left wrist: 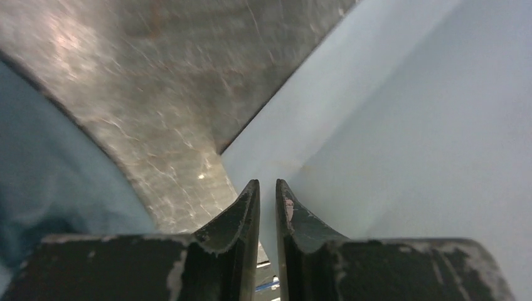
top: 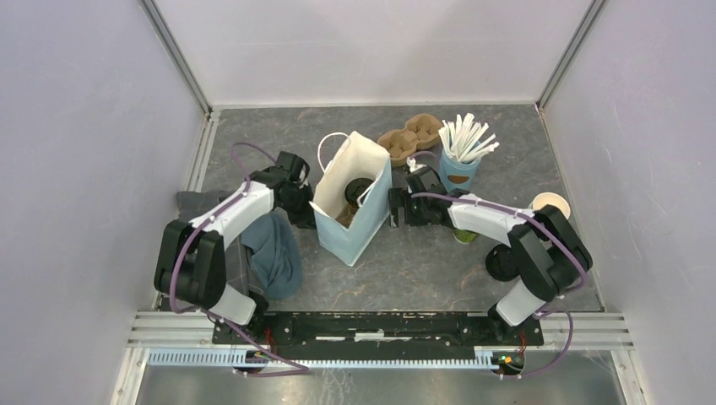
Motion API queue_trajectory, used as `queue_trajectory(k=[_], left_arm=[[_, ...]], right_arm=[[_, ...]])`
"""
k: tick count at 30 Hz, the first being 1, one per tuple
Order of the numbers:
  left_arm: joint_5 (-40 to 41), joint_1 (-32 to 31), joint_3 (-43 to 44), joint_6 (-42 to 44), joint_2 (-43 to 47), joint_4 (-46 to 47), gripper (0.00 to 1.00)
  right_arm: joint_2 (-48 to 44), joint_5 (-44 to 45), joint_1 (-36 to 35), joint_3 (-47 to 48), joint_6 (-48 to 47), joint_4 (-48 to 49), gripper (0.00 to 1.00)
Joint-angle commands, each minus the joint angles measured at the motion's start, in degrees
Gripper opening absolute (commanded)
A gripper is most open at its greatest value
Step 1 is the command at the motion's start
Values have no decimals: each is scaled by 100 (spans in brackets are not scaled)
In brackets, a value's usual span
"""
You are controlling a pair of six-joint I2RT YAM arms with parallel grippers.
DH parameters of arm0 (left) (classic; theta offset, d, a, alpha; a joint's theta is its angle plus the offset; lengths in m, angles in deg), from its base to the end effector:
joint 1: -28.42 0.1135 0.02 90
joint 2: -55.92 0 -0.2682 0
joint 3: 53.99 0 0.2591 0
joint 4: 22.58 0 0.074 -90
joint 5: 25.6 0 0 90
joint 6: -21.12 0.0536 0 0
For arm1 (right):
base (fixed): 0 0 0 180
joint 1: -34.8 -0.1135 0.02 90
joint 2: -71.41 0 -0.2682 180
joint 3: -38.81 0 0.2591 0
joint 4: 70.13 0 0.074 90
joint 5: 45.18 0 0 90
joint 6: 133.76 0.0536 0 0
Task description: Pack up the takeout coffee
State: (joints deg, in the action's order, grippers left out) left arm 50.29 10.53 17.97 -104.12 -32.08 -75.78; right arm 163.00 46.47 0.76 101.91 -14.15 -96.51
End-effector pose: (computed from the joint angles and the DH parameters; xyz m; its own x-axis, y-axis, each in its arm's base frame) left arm 0.2856 -0.1059 0.1921 -0.9461 -0.2826 -0.1580 -0.2030 0.8979 -0.3907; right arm 0.2731 0.1826 0.1537 -0.8589 0.0158 -0.5119 -0.1397 0.9544 0.2638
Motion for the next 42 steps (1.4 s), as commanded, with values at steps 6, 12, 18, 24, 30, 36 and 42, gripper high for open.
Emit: queue_trajectory(k=[6,12,18,24,30,36,42], left_arm=[[-30,-905,-1060,-1325,932,993,21],[-69,-1090,-1328,-1475,1010,942,22],[-356,-1114,-1175,-1488,803,662,22],[-708,-1120,-742,-1157,530,476,29],[-267,-564,-359,135,779,-464,41],[-823,636,-459,298,1061,-647,39],[-1860,584,-1685,-1143,1443,857,32]], right_arm=[[782,-151,52,1272,-761,148,98],[1063,-402,51,1431,-1040,275,98],[1391,-647,65,1679,-1383,361,98],[1705,-482,122,2413,-1433,-402,98],[1616,284,454,2795,-1786,-2002,98],[797,641,464,2225,-2277,-2497,98],[278,823,457,2821,-2249,-3178,98]])
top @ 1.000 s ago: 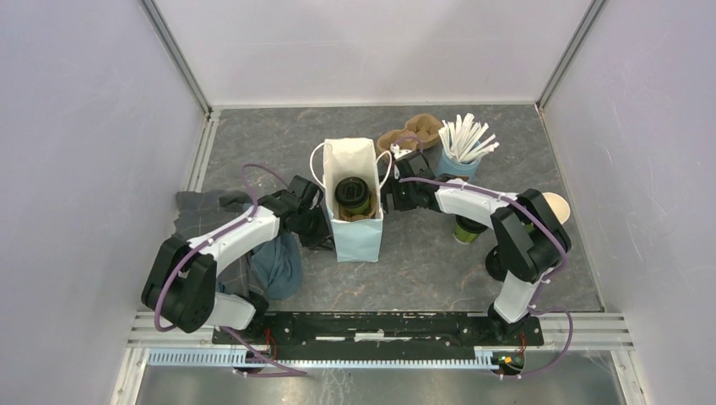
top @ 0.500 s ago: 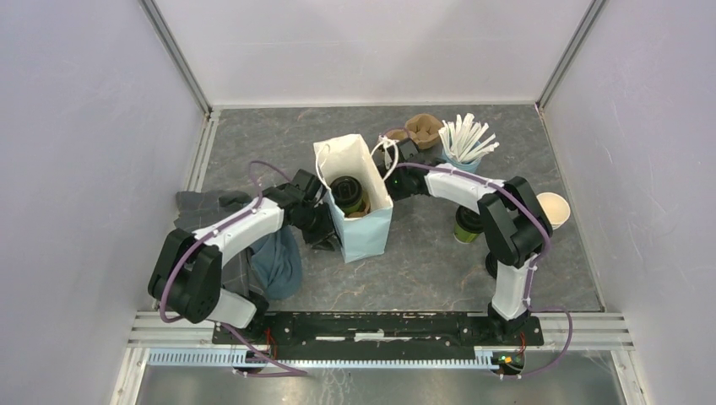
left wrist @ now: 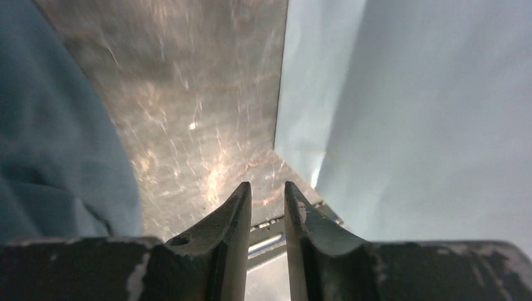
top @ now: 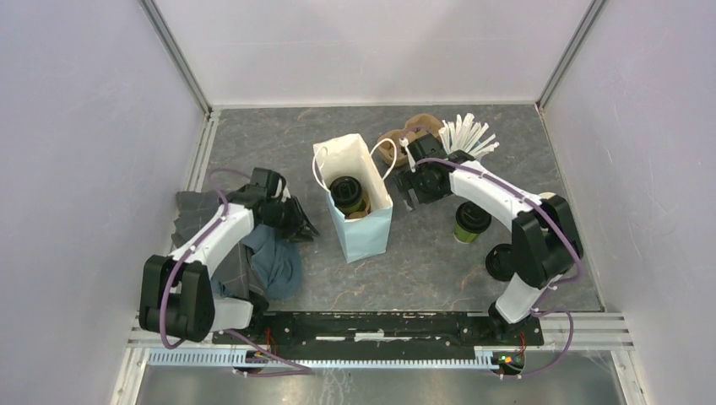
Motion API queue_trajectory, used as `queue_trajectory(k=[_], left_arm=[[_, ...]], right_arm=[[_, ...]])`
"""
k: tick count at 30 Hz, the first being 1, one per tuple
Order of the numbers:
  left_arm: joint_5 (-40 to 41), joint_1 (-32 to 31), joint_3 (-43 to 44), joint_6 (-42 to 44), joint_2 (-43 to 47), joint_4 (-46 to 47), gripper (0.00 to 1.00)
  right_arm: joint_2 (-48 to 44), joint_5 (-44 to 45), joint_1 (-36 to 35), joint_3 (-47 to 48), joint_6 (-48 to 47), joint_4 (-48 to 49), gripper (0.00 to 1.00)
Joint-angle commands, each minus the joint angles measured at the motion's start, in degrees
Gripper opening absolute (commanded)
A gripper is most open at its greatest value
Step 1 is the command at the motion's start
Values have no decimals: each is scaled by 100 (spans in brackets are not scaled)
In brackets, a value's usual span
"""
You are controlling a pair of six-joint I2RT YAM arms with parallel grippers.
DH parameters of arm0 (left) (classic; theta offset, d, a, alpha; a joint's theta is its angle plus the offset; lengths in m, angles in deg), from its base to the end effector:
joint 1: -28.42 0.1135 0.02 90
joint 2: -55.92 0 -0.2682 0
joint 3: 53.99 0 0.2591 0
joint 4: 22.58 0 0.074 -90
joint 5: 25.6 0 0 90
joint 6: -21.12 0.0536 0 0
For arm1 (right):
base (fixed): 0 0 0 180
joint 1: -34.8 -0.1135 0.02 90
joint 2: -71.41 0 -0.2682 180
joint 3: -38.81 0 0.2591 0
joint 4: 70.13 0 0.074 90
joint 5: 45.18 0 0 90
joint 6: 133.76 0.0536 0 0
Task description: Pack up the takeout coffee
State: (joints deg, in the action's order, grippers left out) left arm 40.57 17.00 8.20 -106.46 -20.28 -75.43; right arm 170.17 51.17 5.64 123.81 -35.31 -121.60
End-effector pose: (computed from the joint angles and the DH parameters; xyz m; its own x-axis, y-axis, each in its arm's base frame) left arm 0.2464 -0.0719 0.1981 -0.9197 -0.3834 -0.0849 -0.2828 0.7967 -0.5341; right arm 0.3224 0.1731 0.2014 -0.8495 -0.3068 -0.4292 -0.3225 0.9458 -0.0378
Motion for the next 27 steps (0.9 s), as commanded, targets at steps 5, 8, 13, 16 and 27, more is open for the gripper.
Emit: queue_trajectory(k=[5,8,13,16,27], left_arm=[[-456,-548,-909,-1665,209,1407,24],[-107,-1037,-822,-2147,-63,1678,17],[502,-1864,-705,-3064,-474,2007,7],[571,-2281,-967,-3903,-569,2728,6],[1331,-3879,-548,-6152,-1778,5067,12]], right_arm=[[-929,678,-7,1412,-211,-1438,98],[-1349,742,-10,1618,-341,-1689,98],[-2382,962,23,1405,-255,-1522,98],[-2914,1134,72,1155,-229,-1445,98],[-4241,930,68,383,-78,-1545,98]])
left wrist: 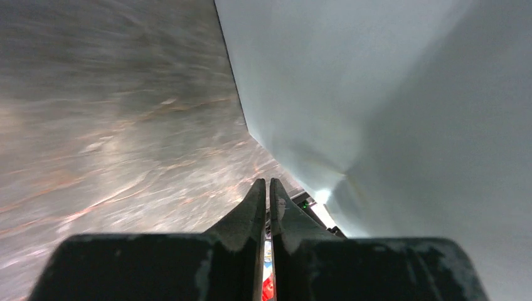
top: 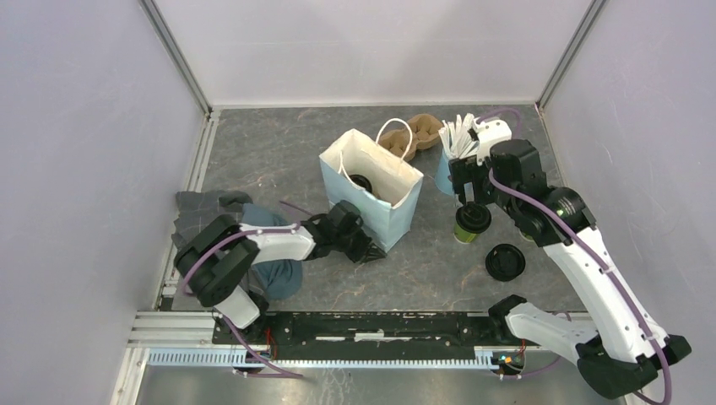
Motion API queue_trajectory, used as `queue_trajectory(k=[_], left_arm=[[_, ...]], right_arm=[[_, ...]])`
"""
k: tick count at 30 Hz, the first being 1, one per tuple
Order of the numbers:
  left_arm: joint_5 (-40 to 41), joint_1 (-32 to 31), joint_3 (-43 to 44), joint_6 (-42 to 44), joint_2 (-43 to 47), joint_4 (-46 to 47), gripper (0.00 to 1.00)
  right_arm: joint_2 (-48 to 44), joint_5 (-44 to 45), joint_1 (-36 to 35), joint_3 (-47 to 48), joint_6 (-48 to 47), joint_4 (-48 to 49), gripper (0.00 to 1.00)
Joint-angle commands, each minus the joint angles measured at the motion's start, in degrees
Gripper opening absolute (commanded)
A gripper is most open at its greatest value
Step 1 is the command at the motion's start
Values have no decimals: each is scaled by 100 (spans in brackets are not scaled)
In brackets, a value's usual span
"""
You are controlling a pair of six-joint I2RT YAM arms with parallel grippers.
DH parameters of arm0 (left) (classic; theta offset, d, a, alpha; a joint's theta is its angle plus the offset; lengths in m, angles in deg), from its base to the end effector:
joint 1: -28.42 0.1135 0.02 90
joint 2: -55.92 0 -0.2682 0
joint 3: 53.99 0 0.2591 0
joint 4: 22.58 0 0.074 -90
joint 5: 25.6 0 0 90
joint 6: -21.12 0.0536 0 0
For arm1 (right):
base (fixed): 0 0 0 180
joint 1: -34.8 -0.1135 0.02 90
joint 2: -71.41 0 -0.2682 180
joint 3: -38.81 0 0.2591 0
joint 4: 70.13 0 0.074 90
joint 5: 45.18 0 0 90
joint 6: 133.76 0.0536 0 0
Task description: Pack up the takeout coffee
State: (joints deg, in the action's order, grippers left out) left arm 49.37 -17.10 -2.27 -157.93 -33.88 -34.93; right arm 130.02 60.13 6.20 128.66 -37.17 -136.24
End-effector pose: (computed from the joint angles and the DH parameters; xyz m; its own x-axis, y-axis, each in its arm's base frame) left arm 0.2025 -0.2260 0.1249 -0.8137 -0.5496 0.1893 -0.5267 0.5592 -0.6402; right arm 0.1867 0.0857 0.4050 -0.5298 -0.1628 -0.8324 -0.2121 0.9757 -0.0558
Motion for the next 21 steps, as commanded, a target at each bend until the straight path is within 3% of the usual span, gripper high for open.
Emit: queue_trajectory(k=[1,8,14,18,21], left_arm=[[536,-608,627,-1041,-491,1021,12],[978,-950,708,-339,425,-359,19],[1377,-833,594,1100,2460,-2680,54],[1274,123,1220,2209,3595,-4150,69],[675,1242,2223,2914,3412,-4727,78]], right_arm=[[-250,49,16,-93,103,-138,98],[-189,148,22,-62,-53,-237,98],[102,102,29,128,-149,-401,98],[154,235,34,205,-256,-430,98],[203,249,43,284,-352,-423,98]])
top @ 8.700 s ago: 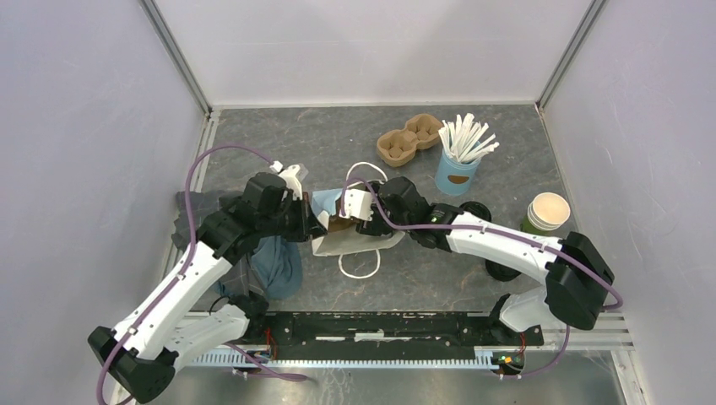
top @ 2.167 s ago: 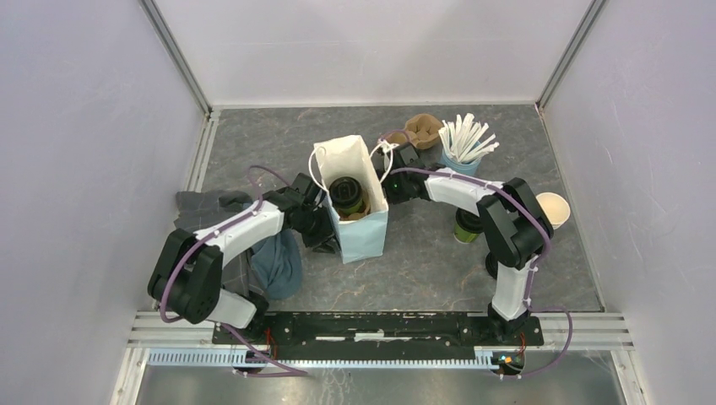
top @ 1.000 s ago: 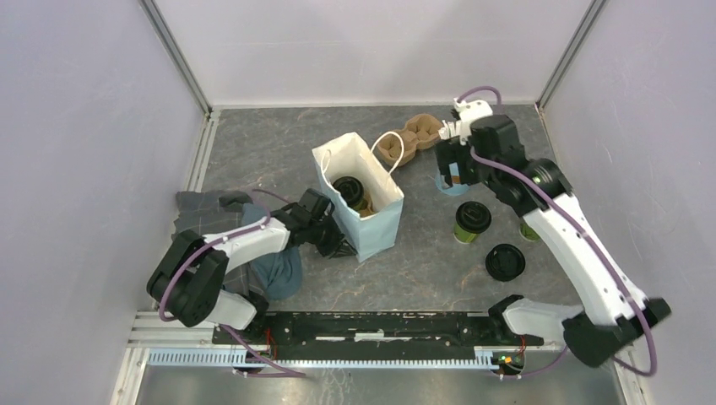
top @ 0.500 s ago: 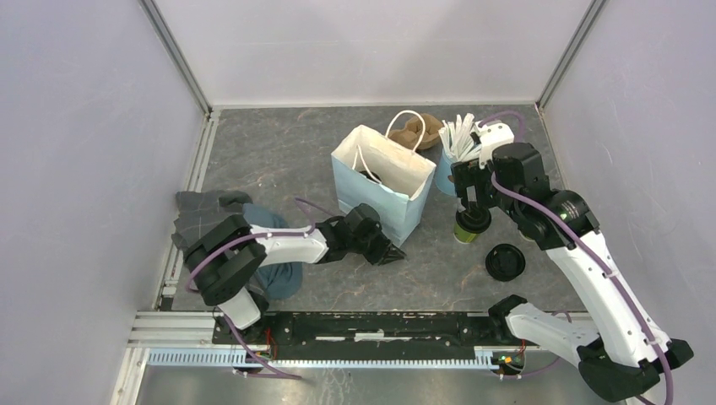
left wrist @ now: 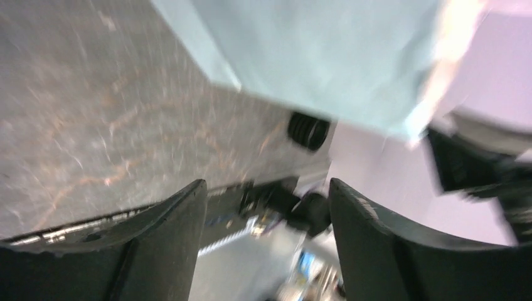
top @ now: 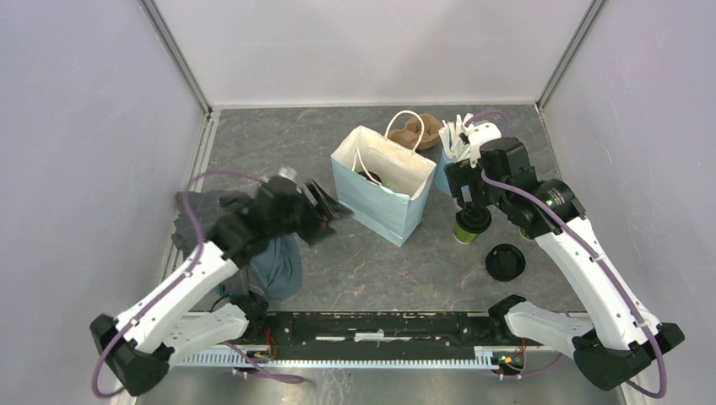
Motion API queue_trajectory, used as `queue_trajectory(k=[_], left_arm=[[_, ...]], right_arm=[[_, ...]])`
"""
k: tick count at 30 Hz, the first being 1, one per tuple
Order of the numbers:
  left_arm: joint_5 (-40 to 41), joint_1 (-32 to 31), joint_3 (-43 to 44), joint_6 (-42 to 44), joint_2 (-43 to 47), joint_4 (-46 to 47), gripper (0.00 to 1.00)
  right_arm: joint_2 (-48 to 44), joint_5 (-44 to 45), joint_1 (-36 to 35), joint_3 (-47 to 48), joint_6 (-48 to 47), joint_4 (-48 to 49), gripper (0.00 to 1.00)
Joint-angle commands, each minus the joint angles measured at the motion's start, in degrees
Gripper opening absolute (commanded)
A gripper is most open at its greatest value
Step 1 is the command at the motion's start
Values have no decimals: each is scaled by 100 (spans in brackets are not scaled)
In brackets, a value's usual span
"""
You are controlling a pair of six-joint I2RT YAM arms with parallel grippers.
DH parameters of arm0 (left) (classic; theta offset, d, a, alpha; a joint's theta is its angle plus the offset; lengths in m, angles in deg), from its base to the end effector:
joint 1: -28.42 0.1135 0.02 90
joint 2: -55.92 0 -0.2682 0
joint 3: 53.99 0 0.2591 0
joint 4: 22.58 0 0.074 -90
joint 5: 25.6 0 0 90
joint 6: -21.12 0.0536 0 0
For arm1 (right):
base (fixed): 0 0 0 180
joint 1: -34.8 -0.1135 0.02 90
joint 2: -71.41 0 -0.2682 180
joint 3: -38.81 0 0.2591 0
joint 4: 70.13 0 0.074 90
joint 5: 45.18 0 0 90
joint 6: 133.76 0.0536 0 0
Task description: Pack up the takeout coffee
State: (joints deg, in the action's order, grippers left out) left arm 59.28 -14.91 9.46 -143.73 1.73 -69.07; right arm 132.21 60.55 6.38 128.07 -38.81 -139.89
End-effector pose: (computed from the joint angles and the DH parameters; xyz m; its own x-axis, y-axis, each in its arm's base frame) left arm 0.1569 -0.1546 0.2956 -0.8246 -0.5438 -0.1560 -0.2327 0.5773 -0.7827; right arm 0.1927 0.0878 0.3882 -0.6024 -0.2315 -0.7639 -0.2279 0.9671 -0.1134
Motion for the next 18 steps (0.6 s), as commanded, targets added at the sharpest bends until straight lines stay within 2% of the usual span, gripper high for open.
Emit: queue_trajectory(k=[1,3,5,9,13,18], left_arm=[[-377,1219,1677,1818,-390,-1483,80],[-145,1423,2677,2623,-1155,-2084,81],[323,1641,4150,3608,-2035,-2842,81],[459,2176,5967,4500,-3245,-3273,81],[-163,2579,6548,4852,-3706,-2795,81],[-490,2672,6468,4918,-3830,-2345,81]], right_arm=[[14,303,30,329,-160,-70,98],[63,560,70,256,-15,-114,98],[155,646,224,130,138,-158,98],[458,-227,922,-168,213,-177,98],[839,-1291,1607,-494,59,-300,98],[1165,-1465,1735,-782,-61,-298,93]])
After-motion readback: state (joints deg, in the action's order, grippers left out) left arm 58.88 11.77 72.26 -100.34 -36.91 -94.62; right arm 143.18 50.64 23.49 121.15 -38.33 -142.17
